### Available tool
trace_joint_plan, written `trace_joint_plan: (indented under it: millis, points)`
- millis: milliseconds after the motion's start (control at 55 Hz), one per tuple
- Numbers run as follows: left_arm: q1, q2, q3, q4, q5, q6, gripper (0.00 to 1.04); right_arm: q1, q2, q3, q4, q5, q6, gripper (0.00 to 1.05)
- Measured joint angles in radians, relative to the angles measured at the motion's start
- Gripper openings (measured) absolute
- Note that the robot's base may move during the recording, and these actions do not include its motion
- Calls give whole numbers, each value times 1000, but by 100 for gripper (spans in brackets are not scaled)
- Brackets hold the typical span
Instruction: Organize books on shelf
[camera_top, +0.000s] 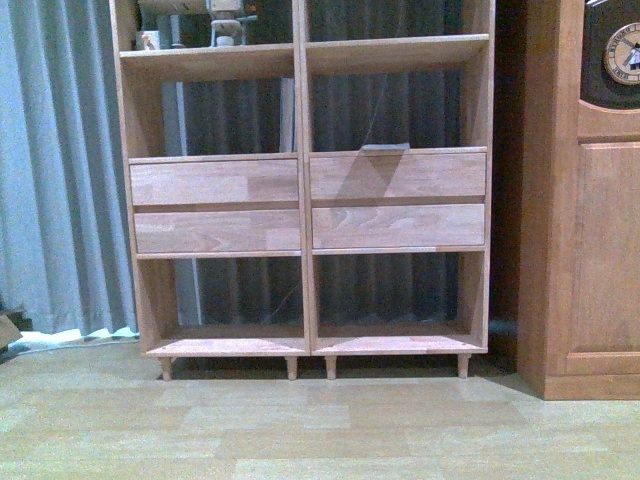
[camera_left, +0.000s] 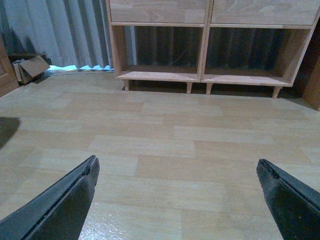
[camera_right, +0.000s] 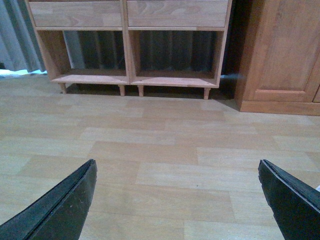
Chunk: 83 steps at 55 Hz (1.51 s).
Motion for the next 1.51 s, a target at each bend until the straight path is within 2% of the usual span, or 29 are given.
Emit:
trace_joint_plan:
  millis: [1508]
  points:
    - [0, 0, 0, 0, 0, 0, 97, 0, 0, 0, 0, 0, 0, 98]
